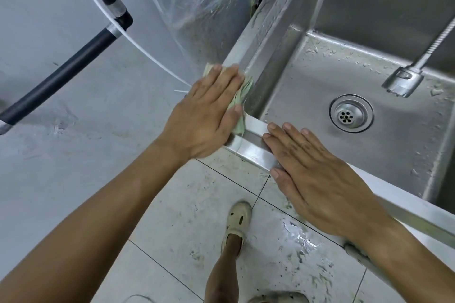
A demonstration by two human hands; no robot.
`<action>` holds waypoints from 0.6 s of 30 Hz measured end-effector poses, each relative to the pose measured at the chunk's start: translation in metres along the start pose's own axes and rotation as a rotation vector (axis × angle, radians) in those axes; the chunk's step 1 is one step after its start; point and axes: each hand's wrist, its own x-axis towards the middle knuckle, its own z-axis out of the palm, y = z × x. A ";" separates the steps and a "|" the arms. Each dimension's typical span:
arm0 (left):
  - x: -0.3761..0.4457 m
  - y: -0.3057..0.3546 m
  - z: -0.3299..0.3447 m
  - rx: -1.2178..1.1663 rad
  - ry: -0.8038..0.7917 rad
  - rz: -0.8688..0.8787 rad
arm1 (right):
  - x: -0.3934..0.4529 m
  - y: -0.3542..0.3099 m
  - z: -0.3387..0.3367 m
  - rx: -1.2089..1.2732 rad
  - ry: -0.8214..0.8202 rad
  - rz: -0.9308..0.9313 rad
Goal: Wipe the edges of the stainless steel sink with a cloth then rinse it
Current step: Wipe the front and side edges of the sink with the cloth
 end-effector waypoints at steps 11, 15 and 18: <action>-0.042 0.001 -0.001 -0.047 -0.042 0.071 | 0.001 0.001 -0.001 0.011 -0.017 0.005; -0.021 -0.001 -0.002 -0.023 -0.028 0.069 | 0.002 0.000 0.000 0.010 -0.001 0.012; 0.032 -0.007 -0.002 0.023 -0.034 0.097 | 0.003 -0.001 0.001 0.007 0.001 0.024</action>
